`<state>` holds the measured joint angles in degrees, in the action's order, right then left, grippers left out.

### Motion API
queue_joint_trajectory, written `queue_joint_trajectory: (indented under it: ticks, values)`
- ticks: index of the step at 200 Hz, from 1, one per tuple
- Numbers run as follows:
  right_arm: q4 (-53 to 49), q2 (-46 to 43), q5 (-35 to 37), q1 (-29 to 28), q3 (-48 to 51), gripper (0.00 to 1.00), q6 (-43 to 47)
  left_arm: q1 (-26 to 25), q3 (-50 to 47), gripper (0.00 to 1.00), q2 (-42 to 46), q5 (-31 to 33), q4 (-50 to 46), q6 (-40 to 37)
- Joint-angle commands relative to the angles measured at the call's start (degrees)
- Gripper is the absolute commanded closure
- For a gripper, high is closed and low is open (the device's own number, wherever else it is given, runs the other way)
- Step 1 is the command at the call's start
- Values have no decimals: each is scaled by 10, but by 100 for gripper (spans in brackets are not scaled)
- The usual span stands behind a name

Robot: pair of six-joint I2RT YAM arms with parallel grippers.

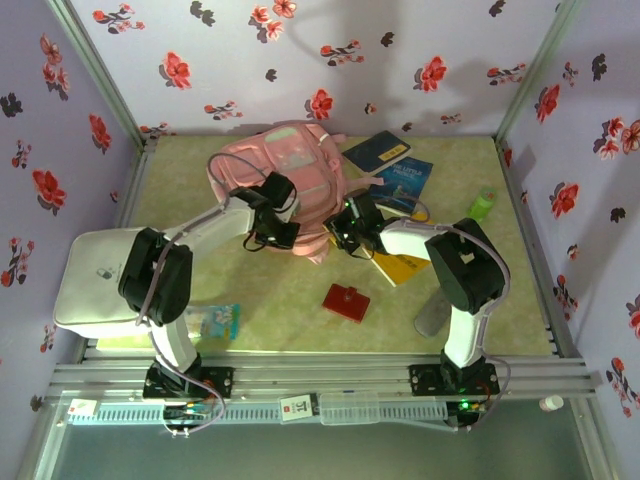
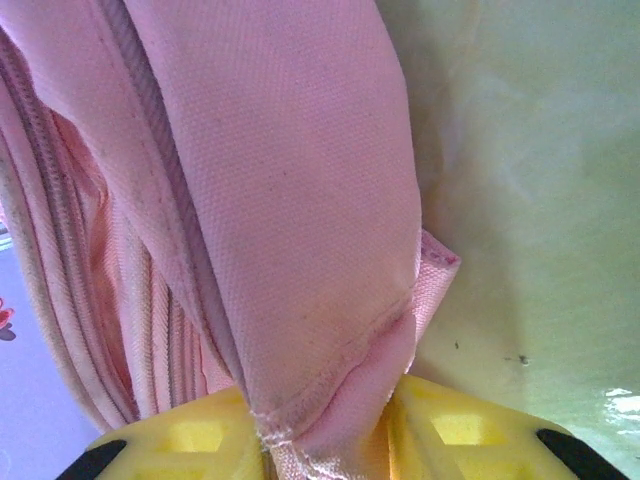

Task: Pack books, pencil case, and school supplies into a backpack

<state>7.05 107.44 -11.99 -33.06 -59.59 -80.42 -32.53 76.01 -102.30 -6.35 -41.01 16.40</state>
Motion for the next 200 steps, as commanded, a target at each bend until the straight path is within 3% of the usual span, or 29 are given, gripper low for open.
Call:
queue_joint_trajectory:
  ticks: [1,140,200]
  values:
    - [-54,-9,79,19,6,68,25,27,-20,100,37,42,-50,-19]
    - [-69,-10,83,44,-16,69,98,153,-56,100,28,82,45,-43]
    - [-107,-16,96,46,-24,70,120,168,-56,100,9,83,107,-218]
